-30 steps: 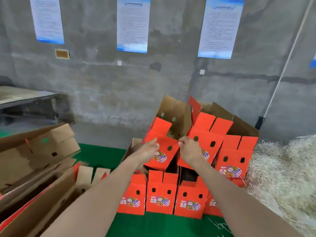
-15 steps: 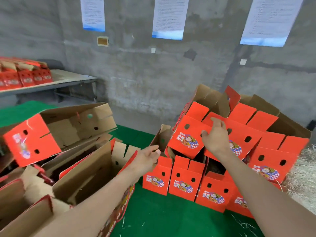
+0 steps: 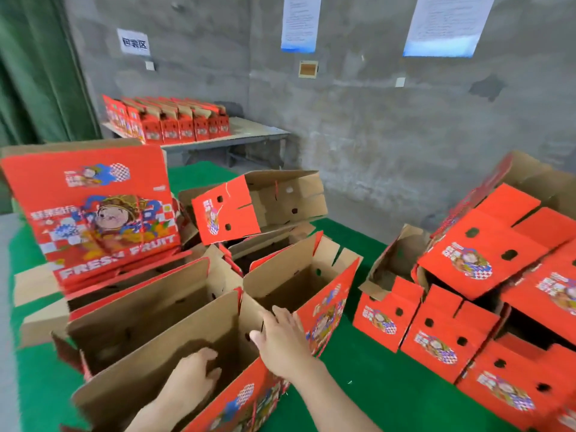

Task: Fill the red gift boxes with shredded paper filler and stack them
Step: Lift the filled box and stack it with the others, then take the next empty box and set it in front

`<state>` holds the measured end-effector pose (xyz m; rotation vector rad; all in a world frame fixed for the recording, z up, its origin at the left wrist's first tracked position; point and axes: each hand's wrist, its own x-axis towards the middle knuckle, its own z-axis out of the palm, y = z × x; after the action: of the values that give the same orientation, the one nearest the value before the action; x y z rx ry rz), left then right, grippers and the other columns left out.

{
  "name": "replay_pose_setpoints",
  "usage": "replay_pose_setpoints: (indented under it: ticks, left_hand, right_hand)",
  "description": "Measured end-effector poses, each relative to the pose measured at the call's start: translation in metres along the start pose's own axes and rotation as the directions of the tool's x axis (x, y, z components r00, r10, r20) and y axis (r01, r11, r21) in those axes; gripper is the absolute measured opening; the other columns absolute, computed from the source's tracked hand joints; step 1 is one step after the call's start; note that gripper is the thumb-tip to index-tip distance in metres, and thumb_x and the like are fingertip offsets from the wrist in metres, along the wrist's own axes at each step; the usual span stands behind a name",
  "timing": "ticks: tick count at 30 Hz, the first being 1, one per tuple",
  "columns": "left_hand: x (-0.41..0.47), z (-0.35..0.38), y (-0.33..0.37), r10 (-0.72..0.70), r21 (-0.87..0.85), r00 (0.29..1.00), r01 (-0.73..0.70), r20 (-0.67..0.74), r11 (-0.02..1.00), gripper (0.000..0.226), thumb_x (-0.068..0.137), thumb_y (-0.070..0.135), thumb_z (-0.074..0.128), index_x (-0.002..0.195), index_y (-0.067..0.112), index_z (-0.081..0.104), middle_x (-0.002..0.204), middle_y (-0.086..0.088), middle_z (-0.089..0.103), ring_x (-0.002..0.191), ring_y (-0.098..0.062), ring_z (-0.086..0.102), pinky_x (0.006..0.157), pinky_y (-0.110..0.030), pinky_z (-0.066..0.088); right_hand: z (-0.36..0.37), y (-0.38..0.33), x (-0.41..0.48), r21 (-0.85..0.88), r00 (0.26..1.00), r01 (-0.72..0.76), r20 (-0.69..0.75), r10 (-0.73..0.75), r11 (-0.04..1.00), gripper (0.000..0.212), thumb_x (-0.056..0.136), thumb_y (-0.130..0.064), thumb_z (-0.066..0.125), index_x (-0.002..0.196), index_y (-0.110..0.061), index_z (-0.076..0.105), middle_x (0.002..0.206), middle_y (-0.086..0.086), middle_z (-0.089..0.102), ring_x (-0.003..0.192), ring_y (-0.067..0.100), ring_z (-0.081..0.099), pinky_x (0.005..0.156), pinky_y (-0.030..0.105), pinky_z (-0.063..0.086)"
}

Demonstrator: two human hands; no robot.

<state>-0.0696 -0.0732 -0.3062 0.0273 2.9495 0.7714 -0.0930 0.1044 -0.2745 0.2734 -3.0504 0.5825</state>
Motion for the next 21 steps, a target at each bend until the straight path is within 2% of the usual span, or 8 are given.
replay_pose_setpoints:
  ticks: [3, 6, 11, 13, 15, 17, 19, 21]
  left_hand:
    - [-0.003, -0.004, 0.014, 0.055, -0.14, 0.982, -0.082, -0.182, 0.987, 0.032, 0.088, 0.021, 0.062, 0.119, 0.021, 0.061, 0.118, 0.007, 0.063, 0.109, -0.007, 0.058, 0.1, -0.019, 0.041]
    - [0.003, -0.021, 0.04, 0.11, -0.295, 0.913, -0.238, -0.392, 0.925, 0.03, 0.083, 0.015, 0.068, 0.111, 0.024, 0.064, 0.112, 0.007, 0.064, 0.104, -0.012, 0.061, 0.093, -0.028, 0.051]
    - [0.101, -0.097, 0.101, 0.155, -0.195, 0.715, -0.381, -0.682, 0.904, 0.073, 0.079, 0.024, 0.073, 0.14, 0.017, 0.034, 0.149, -0.003, 0.03, 0.138, -0.021, 0.025, 0.111, -0.042, 0.026]
    - [0.155, -0.133, 0.126, 0.133, -0.167, 0.712, -0.334, -0.689, 0.928, 0.081, 0.082, 0.034, 0.068, 0.145, 0.013, 0.023, 0.154, -0.006, 0.019, 0.143, -0.025, 0.012, 0.115, -0.048, 0.013]
    - [0.202, -0.156, 0.14, 0.135, -0.103, 0.752, -0.261, -0.645, 0.96, 0.08, 0.085, 0.042, 0.061, 0.147, 0.013, 0.019, 0.155, -0.005, 0.017, 0.144, -0.024, 0.009, 0.114, -0.049, 0.009]
    - [0.233, -0.166, 0.145, 0.134, -0.06, 0.849, -0.191, -0.512, 0.98, 0.066, 0.087, 0.037, 0.059, 0.142, 0.013, 0.031, 0.144, -0.009, 0.04, 0.133, -0.028, 0.036, 0.109, -0.045, 0.028]
    - [0.238, -0.165, 0.149, 0.172, 0.127, 0.911, -0.133, -0.374, 0.983, 0.035, 0.082, 0.022, 0.057, 0.115, 0.01, 0.057, 0.116, -0.012, 0.062, 0.102, -0.032, 0.059, 0.082, -0.036, 0.05]
    - [0.23, -0.157, 0.155, 0.246, 0.405, 0.912, -0.1, -0.328, 0.909, 0.024, 0.077, 0.017, 0.058, 0.1, 0.01, 0.063, 0.104, -0.011, 0.062, 0.095, -0.031, 0.06, 0.07, -0.033, 0.047]
  right_hand:
    - [0.018, -0.006, 0.002, -0.137, 0.995, -0.074, -0.071, 0.065, 0.988, 0.043, 0.1, -0.034, 0.02, 0.131, -0.021, 0.046, 0.134, 0.003, 0.041, 0.131, 0.021, 0.035, 0.113, 0.042, -0.01]
    - [0.026, 0.0, 0.002, -0.19, 0.996, -0.068, -0.064, 0.057, 0.979, 0.042, 0.099, -0.031, 0.025, 0.137, -0.019, 0.037, 0.146, 0.005, 0.031, 0.138, 0.023, 0.021, 0.114, 0.042, -0.01]
    - [0.014, -0.01, 0.016, -0.204, 0.978, -0.107, 0.153, 0.139, 0.973, 0.049, 0.099, -0.034, 0.024, 0.145, -0.017, 0.022, 0.156, 0.011, 0.005, 0.144, 0.026, -0.001, 0.114, 0.042, -0.011]
    - [0.008, -0.014, 0.011, -0.181, 0.998, -0.06, -0.026, 0.056, 0.982, 0.056, 0.079, -0.048, 0.063, 0.124, -0.016, 0.057, 0.137, 0.022, 0.044, 0.13, 0.025, 0.042, 0.113, 0.035, 0.023]
    - [0.003, -0.016, 0.003, -0.195, 0.992, -0.055, -0.119, 0.031, 0.979, 0.056, 0.022, -0.055, 0.086, 0.068, -0.025, 0.075, 0.081, 0.007, 0.072, 0.077, 0.013, 0.07, 0.073, 0.028, 0.055]
    - [0.009, -0.017, 0.005, -0.219, 0.984, -0.072, -0.173, 0.034, 0.973, 0.055, 0.005, -0.054, 0.083, 0.051, -0.028, 0.07, 0.063, -0.001, 0.07, 0.059, 0.009, 0.068, 0.056, 0.029, 0.056]
    - [0.007, -0.014, 0.007, -0.237, 0.98, -0.079, -0.195, 0.032, 0.968, 0.054, 0.007, -0.056, 0.083, 0.051, -0.028, 0.069, 0.062, -0.002, 0.069, 0.059, 0.007, 0.068, 0.056, 0.028, 0.057]
    - [0.007, -0.015, 0.007, -0.242, 0.985, -0.079, -0.171, 0.038, 0.967, 0.053, 0.01, -0.058, 0.083, 0.052, -0.029, 0.07, 0.063, -0.005, 0.07, 0.06, 0.005, 0.068, 0.059, 0.028, 0.057]
